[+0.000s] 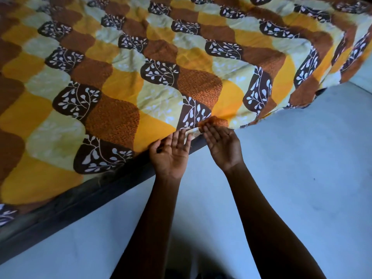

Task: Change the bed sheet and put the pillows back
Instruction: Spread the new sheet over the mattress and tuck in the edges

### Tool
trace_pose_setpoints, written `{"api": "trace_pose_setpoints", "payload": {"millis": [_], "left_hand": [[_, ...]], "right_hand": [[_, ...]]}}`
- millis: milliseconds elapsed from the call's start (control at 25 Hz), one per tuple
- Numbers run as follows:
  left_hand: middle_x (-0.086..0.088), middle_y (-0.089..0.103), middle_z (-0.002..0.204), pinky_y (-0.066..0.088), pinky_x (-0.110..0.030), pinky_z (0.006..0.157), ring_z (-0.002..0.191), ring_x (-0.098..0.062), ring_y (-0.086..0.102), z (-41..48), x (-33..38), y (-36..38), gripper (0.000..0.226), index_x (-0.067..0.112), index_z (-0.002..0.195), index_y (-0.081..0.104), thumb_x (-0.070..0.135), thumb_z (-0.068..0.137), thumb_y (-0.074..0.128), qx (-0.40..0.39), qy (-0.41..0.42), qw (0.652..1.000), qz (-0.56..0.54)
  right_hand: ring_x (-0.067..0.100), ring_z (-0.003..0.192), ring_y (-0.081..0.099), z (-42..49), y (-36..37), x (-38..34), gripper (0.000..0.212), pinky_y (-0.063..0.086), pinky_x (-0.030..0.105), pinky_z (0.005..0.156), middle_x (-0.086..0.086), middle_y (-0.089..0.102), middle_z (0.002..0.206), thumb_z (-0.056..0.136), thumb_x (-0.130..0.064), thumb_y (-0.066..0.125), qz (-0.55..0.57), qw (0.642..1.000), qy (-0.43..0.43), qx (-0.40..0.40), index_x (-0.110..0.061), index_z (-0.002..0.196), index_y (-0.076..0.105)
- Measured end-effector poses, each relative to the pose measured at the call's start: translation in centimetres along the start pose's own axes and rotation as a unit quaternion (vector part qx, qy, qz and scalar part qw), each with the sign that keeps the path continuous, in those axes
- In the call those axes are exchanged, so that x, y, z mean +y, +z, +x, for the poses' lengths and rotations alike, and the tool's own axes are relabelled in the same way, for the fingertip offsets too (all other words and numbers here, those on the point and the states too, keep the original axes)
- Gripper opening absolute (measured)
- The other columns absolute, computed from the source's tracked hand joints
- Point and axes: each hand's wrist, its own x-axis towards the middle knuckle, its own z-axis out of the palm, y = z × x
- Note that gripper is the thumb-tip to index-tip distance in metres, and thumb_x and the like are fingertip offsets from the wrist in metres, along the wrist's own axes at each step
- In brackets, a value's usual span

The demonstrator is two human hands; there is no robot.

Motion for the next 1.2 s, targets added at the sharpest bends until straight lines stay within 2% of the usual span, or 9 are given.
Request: {"api": "trace_pose_setpoints", "payload": {"millis": [120,240,320,400,520,640,760,960,1200], "left_hand": [[-0.021,0.053,0.118,0.039,-0.05,0.099,0.129,-0.036,0.044,-0.3,0.5,0.6,0.039,-0.006,0.115,0.046,0.025,0.092,0.035,0.03,-0.002,0.999,0.018],[-0.018,0.053,0.124,0.04,-0.046,0.1,0.127,-0.034,0.046,0.0,0.9,0.8,0.032,-0.005,0.108,0.049,0.02,0.095,0.033,0.084,-0.017,0.991,0.107],[-0.016,0.052,0.131,0.042,-0.041,0.099,0.12,-0.03,0.052,-0.2,1.0,0.6,0.028,0.001,0.099,0.054,0.018,0.097,0.032,0.132,-0.003,0.971,0.199],[-0.018,0.056,0.124,0.043,-0.039,0.097,0.102,-0.027,0.06,-1.1,1.2,-0.1,0.026,0.004,0.093,0.055,0.018,0.097,0.034,0.153,0.051,0.97,0.183],[-0.016,0.059,0.111,0.042,-0.044,0.096,0.101,-0.028,0.059,-2.5,2.4,-1.6,0.034,0.005,0.101,0.054,0.031,0.097,0.033,0.119,0.104,0.985,0.076],[-0.017,0.058,0.115,0.036,-0.048,0.102,0.114,-0.033,0.052,-2.9,3.8,-2.8,0.05,0.003,0.115,0.051,0.041,0.094,0.027,0.058,0.096,0.993,0.033],[-0.02,0.057,0.118,0.037,-0.048,0.098,0.117,-0.034,0.049,-3.0,4.6,-3.3,0.055,0.001,0.125,0.047,0.04,0.094,0.025,0.028,0.081,0.996,0.039],[-0.019,0.06,0.115,0.041,-0.043,0.096,0.12,-0.032,0.05,-3.2,5.5,-2.7,0.037,0.0,0.112,0.053,0.024,0.096,0.029,0.061,0.067,0.992,0.088],[-0.011,0.055,0.13,0.044,-0.036,0.092,0.111,-0.024,0.055,-3.7,2.6,-3.0,0.028,0.008,0.113,0.057,0.016,0.098,0.034,0.16,0.077,0.948,0.266]], "right_hand": [[0.022,0.102,0.056,1.7,1.7,-0.4,0.035,0.038,0.032,0.104,0.01,0.061,0.102,0.097,-0.027,0.028,-0.027,0.999,0.009,-0.019,-0.005,0.1,0.056],[0.02,0.079,0.051,3.6,4.6,-0.3,0.02,0.043,0.029,0.084,0.004,0.047,0.074,0.087,-0.032,0.042,-0.034,0.999,0.021,-0.03,-0.018,0.074,0.045],[0.03,0.107,0.054,3.8,4.8,-0.2,0.021,0.042,0.032,0.093,0.012,0.054,0.09,0.09,-0.033,0.039,-0.057,0.998,0.025,-0.009,-0.016,0.081,0.047],[0.033,0.131,0.041,2.6,3.6,0.2,0.029,0.037,0.035,0.103,0.021,0.052,0.123,0.099,-0.031,0.029,-0.042,0.999,0.013,0.012,-0.013,0.093,0.051],[0.028,0.124,0.048,-0.3,2.0,2.8,0.041,0.043,0.033,0.097,0.017,0.049,0.135,0.1,-0.029,0.031,-0.002,0.999,0.025,0.024,-0.005,0.129,0.048],[0.026,0.114,0.054,-2.1,2.0,6.0,0.049,0.041,0.034,0.099,0.016,0.056,0.125,0.1,-0.031,0.026,0.032,0.996,0.08,-0.017,-0.002,0.135,0.042],[0.026,0.13,0.042,-1.7,3.4,7.6,0.054,0.033,0.035,0.108,0.016,0.045,0.14,0.1,-0.037,0.022,0.051,0.994,0.09,-0.042,-0.003,0.14,0.036],[0.022,0.108,0.054,1.0,8.0,8.5,0.062,0.042,0.031,0.094,0.01,0.056,0.119,0.098,-0.05,0.018,0.079,0.992,0.079,-0.054,-0.009,0.141,0.036],[0.018,0.096,0.06,-3.0,3.0,5.0,0.022,0.048,0.028,0.088,0.006,0.064,0.101,0.097,-0.018,0.046,-0.073,0.996,0.034,0.048,-0.012,0.116,0.055]]}}
